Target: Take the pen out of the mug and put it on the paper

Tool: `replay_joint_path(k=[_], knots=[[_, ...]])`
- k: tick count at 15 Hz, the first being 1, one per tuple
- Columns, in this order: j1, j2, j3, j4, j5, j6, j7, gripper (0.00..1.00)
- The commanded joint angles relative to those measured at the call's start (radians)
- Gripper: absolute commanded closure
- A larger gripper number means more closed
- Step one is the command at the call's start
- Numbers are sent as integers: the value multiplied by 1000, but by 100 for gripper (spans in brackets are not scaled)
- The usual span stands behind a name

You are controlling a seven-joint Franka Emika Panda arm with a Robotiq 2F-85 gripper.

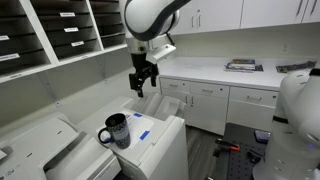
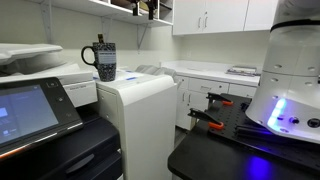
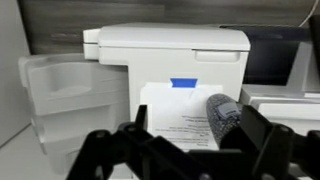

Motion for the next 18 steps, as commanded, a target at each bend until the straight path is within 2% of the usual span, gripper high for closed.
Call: replay_joint_path(k=[1,18], knots=[[19,23,-9,22,-5,-3,3,0],[20,39,-10,39,-9,-4,3,0]])
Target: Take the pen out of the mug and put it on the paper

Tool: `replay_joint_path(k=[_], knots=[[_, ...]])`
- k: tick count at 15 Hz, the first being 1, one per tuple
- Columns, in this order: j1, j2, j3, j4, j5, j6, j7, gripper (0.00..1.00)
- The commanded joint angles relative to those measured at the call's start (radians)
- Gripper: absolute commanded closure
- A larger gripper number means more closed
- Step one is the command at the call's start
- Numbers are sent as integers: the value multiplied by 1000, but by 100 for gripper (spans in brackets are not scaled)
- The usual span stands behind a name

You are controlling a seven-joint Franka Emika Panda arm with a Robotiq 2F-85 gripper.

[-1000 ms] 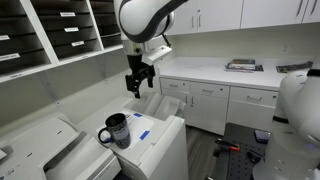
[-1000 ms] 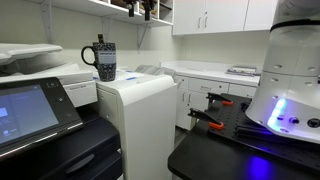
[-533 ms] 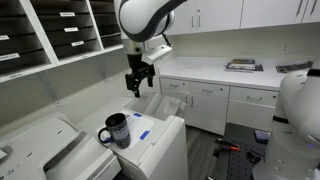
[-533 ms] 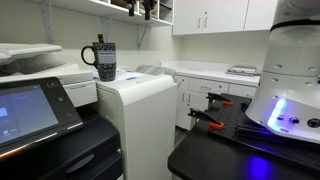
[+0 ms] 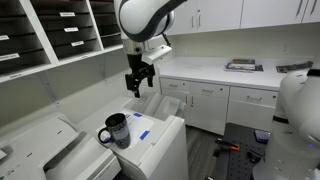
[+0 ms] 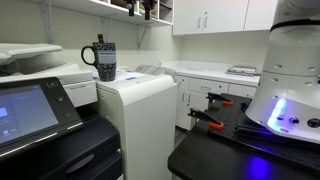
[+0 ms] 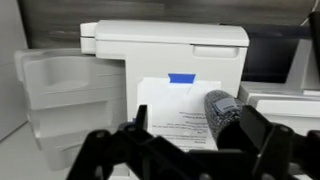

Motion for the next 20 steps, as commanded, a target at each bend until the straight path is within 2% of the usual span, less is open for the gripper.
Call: replay_joint_path(k=[1,4,8,12,19,20], knots=[[13,1,-12,2,-3,-3,3,0],[14,6,-7,7,-14,0,4,0],[53,74,18,59,-14,14,-18,0],[96,188,49,148,-30,18,-23,0],[138,412,57,323,-151,-7,-58,0],[143,432,59,342,-155,-6,-71,13]])
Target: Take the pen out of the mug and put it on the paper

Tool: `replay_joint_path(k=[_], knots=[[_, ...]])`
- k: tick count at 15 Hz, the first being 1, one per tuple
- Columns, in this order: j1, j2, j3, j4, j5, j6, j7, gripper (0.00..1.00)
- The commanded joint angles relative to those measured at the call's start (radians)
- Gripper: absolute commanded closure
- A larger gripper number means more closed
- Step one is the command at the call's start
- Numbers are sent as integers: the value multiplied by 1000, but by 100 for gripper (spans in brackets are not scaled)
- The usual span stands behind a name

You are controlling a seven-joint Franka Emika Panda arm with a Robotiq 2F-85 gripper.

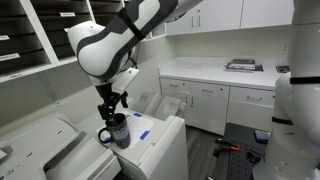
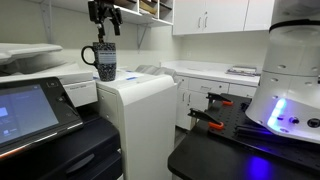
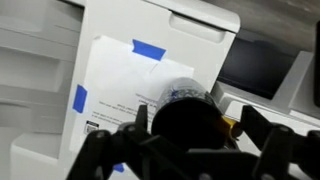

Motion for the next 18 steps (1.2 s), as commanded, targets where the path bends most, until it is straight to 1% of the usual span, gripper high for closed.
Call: replay_joint_path(k=[1,3,4,7,8,9,10,11,12,15,16,18], knots=[[21,73,-2,92,-30,-29,-56,26],[30,94,1,120,-17,-27,-76,41],[33,100,4,130,-14,-26,-89,51],[43,112,4,145,-13,-30,-102,73],[45,111,4,145,-11,-28,-102,62],[47,108,4,146,-12,-32,-98,36],[48,104,4,144,-11,-31,-97,37],[50,101,4,144,-12,-29,-95,35],[51,98,5,145,-11,-29,-93,30],[54,98,6,151,-10,-29,-90,6],[56,104,6,156,-11,-32,-88,1],[63,115,3,163,-27,-36,-74,0]])
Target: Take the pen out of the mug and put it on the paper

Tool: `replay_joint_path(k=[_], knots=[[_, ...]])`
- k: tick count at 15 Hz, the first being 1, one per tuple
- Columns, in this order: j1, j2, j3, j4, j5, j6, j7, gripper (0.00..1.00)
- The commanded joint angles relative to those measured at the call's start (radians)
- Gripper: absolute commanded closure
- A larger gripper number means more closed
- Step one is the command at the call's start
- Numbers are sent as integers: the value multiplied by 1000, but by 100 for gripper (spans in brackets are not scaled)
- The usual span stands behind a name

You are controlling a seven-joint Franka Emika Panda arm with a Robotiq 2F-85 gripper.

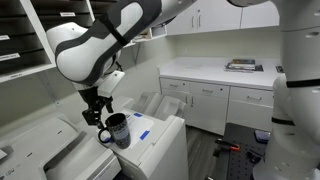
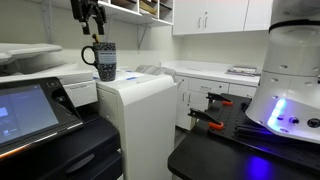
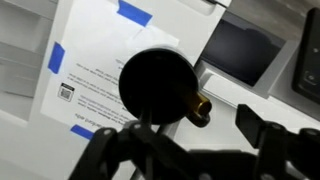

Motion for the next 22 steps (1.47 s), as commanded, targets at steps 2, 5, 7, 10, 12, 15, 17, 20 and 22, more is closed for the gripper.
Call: replay_joint_path(k=[2,5,7,10,12,15,17,20,22], knots=[[14,33,-6,36,-32,-46,14,7],[21,52,-10,39,-54,-62,36,30],[24,61,-12,41,-68,-63,42,50],[27,57,-12,43,-76,-65,41,72],[28,49,-8,48,-70,-82,34,88],[27,43,-4,65,-59,-131,20,96],[26,39,-3,72,-57,-148,18,95],[20,24,-5,77,-49,-160,15,95],[16,9,-7,78,-50,-164,15,95]])
